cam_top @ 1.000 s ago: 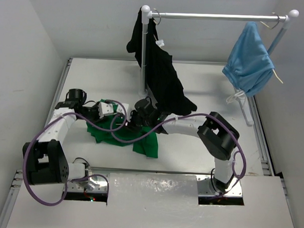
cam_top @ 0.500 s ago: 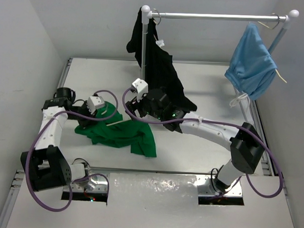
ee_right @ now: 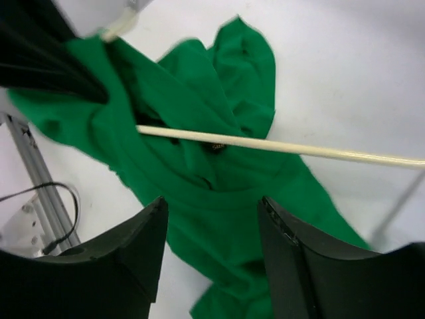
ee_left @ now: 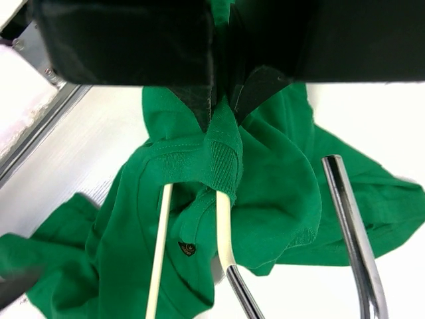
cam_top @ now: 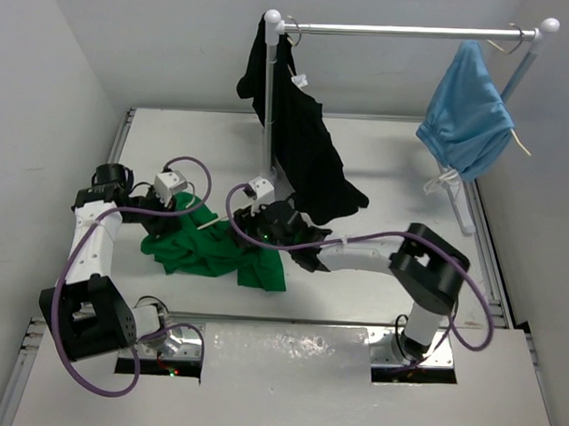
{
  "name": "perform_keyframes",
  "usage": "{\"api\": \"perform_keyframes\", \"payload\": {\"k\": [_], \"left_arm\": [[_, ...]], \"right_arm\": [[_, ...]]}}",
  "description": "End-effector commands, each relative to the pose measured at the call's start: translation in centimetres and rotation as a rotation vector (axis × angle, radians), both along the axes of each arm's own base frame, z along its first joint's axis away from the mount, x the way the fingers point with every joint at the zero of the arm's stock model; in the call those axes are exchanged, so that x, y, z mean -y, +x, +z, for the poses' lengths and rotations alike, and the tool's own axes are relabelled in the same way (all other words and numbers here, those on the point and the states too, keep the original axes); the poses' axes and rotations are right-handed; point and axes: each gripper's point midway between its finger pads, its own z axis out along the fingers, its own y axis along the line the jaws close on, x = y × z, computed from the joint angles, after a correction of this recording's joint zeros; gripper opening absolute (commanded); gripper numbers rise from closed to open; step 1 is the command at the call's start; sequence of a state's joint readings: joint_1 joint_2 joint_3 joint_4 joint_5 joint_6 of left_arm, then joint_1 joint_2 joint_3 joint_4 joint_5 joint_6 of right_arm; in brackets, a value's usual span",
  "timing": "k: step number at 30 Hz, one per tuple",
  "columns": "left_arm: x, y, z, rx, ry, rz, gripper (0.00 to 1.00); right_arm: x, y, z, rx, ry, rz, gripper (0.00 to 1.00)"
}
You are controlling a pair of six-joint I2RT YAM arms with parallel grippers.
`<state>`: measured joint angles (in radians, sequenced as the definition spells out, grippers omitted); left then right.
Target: Place the t-shirt on the hanger
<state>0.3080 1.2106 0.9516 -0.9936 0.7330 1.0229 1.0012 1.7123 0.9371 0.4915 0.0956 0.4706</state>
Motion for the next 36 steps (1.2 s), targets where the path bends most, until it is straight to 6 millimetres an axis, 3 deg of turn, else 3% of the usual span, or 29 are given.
{"api": "perform_keyframes", "payload": {"k": [1, 8, 10, 13, 15, 16, 17, 18, 21, 26, 27, 30, 31, 36], "left_arm": [[0.6, 0.9, 1.1, 0.055, -0.054, 0.026, 0.00], [0.2, 1.4, 0.6, 0.045, -0.065, 0.082, 0.00], [0.3, 1.6, 0.6, 0.047, -0.080, 0.090, 0.00], [0.4, 1.8, 0.8, 0.052, -0.093, 0.099, 0.00], [0.2, 2.0, 0.9, 0.058, -0.095, 0.108, 0.00], [0.1, 2.2, 0.9, 0.059, -0.100, 0.116, 0.00], [-0.1, 2.3, 0.8, 0.059, -0.099, 0.127, 0.00], [-0.2, 2.5, 0.7, 0.060, -0.099, 0.135, 0.00], [-0.7, 3.3, -0.2, 0.075, -0.093, 0.171, 0.00], [-0.2, 2.4, -1.1, 0.081, -0.085, 0.107, 0.00], [-0.1, 2.2, -1.2, 0.084, -0.079, 0.092, 0.00], [-0.2, 2.0, -1.7, 0.082, -0.072, 0.090, 0.00], [0.1, 1.9, -1.9, 0.077, -0.086, 0.085, 0.00], [1.7, 1.1, -1.2, 0.101, -0.156, -0.003, 0.00]], "right_arm": [[-3.0, 1.0, -1.0, -0.091, 0.154, -0.045, 0.56], [-2.6, 3.8, -6.2, -0.105, 0.111, -0.230, 0.52], [-2.6, 4.9, -6.9, -0.084, 0.072, -0.283, 0.58], [-2.4, 5.5, -10.0, -0.090, -0.054, -0.313, 0.58], [-0.9, 5.1, -12.2, -0.104, -0.125, -0.335, 0.40], [-0.3, 5.0, -12.8, -0.120, -0.125, -0.352, 0.18], [0.4, 4.8, -13.1, -0.130, -0.122, -0.364, 0.07], [1.6, 4.2, -13.3, -0.135, -0.105, -0.376, 0.00], [4.3, 3.7, -12.7, -0.121, -0.088, -0.430, 0.00], [8.6, 4.1, -11.5, -0.119, -0.032, -0.515, 0.00], [10.6, 3.8, -12.5, -0.139, -0.034, -0.537, 0.00], [12.6, 3.1, -11.5, -0.116, 0.039, -0.553, 0.00], [12.4, 3.1, -10.4, -0.078, 0.064, -0.526, 0.00], [9.7, 1.9, -9.8, -0.027, 0.071, -0.368, 0.00]]}}
